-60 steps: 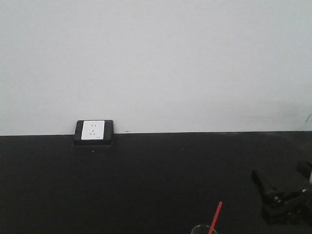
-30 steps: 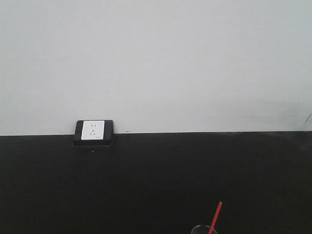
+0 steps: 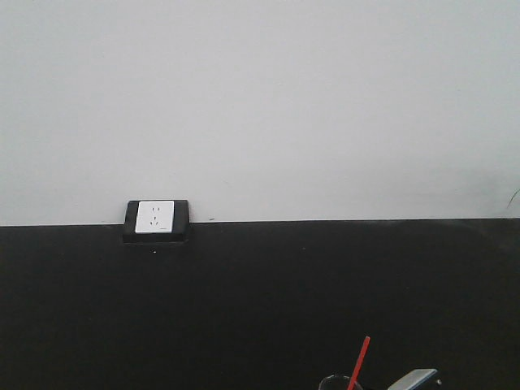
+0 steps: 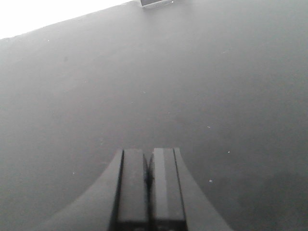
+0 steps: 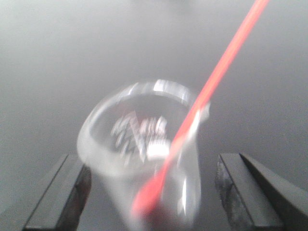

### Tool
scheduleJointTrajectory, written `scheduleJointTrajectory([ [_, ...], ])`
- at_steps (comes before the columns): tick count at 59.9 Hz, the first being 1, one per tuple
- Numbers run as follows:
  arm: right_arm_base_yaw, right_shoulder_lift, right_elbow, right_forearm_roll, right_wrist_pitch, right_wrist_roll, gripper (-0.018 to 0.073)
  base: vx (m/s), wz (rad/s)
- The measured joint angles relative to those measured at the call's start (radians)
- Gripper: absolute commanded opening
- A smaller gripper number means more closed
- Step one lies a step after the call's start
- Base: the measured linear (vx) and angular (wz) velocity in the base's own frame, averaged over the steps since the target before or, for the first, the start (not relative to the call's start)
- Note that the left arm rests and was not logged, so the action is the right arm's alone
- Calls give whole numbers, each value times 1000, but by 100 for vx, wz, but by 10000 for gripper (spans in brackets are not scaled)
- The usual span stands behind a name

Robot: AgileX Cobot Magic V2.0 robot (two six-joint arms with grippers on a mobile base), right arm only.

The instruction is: Grab beaker from right and move to left

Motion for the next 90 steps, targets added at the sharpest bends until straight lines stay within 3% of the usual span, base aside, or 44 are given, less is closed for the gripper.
scheduleJointTrajectory([
  [10,0,61,-88,-38,-2,13,563,0,0],
  [16,0,99,-130,-47,-2,22,498,0,0],
  [20,0,115,-148,-48,-2,31,410,0,0],
  [32,0,124,-154,-36,-10,37,-15,0,0],
  [50,0,-32,-154,-40,74,165,-3,0,0],
  [71,0,-502,-144,-70,626,430,-3,0,0],
  [90,0,-935,-140,-278,991,672,-3,0,0],
])
